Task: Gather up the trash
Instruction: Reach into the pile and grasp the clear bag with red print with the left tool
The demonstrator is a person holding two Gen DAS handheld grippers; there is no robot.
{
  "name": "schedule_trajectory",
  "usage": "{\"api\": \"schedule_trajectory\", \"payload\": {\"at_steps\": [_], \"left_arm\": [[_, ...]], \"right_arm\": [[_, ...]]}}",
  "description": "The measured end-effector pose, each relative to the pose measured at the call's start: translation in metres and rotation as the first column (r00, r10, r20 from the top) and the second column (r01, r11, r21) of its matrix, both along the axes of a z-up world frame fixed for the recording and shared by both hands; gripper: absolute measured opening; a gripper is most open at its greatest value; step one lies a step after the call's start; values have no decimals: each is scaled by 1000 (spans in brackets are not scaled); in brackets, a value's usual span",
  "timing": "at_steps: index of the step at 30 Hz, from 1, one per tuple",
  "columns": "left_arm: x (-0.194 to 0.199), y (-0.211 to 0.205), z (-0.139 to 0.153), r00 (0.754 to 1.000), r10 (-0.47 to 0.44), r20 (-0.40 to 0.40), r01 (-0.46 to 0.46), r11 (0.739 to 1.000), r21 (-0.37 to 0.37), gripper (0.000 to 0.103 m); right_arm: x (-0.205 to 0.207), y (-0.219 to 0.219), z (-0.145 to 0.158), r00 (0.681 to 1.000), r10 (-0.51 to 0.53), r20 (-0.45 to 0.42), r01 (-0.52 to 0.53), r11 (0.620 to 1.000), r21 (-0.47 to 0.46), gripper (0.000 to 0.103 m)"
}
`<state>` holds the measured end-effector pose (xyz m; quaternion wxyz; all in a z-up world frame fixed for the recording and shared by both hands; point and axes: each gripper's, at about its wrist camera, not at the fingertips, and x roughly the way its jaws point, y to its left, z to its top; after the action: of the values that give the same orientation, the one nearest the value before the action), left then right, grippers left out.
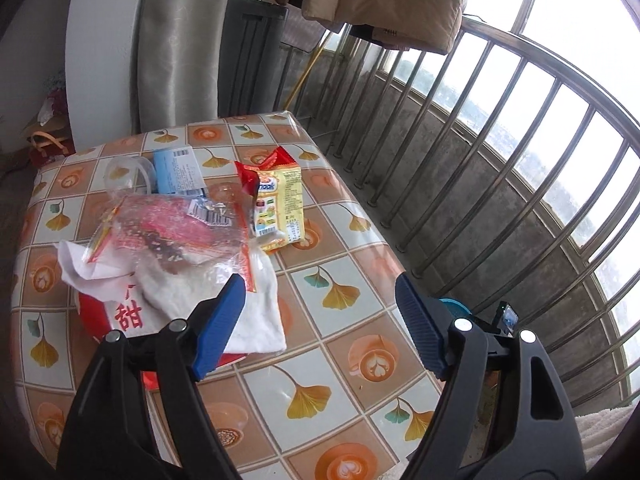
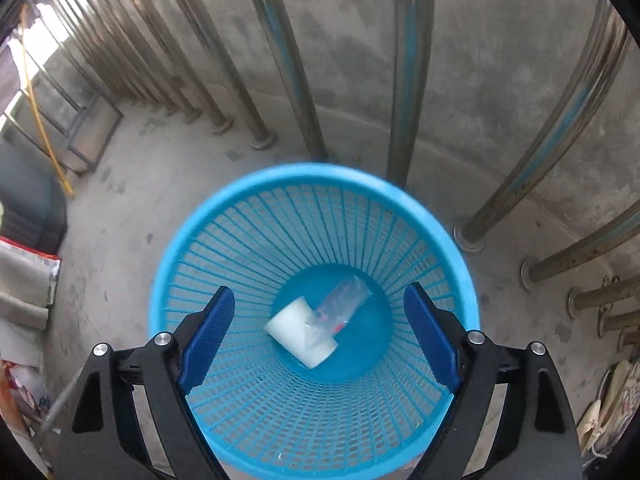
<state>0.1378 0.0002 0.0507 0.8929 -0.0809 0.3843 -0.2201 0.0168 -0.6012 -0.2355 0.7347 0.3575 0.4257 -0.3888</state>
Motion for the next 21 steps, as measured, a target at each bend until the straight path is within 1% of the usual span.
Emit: {"api": "schedule_trajectory", "payload": {"at_steps": [2, 4, 5, 7, 8, 10, 12, 14, 17, 19, 21], "left_arm": [[-5, 11, 1, 1000, 10, 5, -10, 1000, -16, 73], [-12, 20, 3, 1000, 19, 17, -19, 1000, -15, 73], [-15, 25, 3, 999, 25, 24, -25, 1000, -11, 73], [-22, 35, 3, 998, 38, 39, -38, 999, 2, 74], [-26, 40, 3, 998, 45, 47, -45, 999, 6, 74], [-36, 52, 3, 996, 60, 66, -60, 998, 9, 74], [-44, 63, 2, 993, 77, 88, -78, 997, 11, 74], [-50, 71, 1, 990, 95, 105, -96, 995, 13, 74], [-56, 85, -1, 985, 114, 128, -116, 993, 8, 74], [-54, 93, -2, 982, 130, 138, -131, 991, -1, 74], [-51, 103, -1, 979, 149, 140, -148, 989, -17, 74]], "right_arm": [[-7, 6, 22, 999, 6, 42, -5, 1000, -21, 84], [-13, 22, 50, 994, 33, 104, -29, 999, -39, 84], [-4, 28, 59, 990, 55, 132, -49, 997, -52, 84], [-1, 53, 89, 976, 123, 180, -109, 990, -88, 84], [-2, 69, 111, 965, 169, 202, -150, 983, -107, 84], [19, 99, 136, 943, 248, 223, -222, 965, -138, 84], [23, 131, 169, 910, 330, 252, -299, 942, -156, 84], [31, 161, 195, 864, 404, 300, -372, 914, -160, 84], [46, 209, 228, 783, 496, 374, -477, 866, -150, 84], [62, 238, 232, 733, 534, 422, -534, 835, -130, 84], [76, 265, 245, 687, 561, 462, -587, 803, -103, 84]]}}
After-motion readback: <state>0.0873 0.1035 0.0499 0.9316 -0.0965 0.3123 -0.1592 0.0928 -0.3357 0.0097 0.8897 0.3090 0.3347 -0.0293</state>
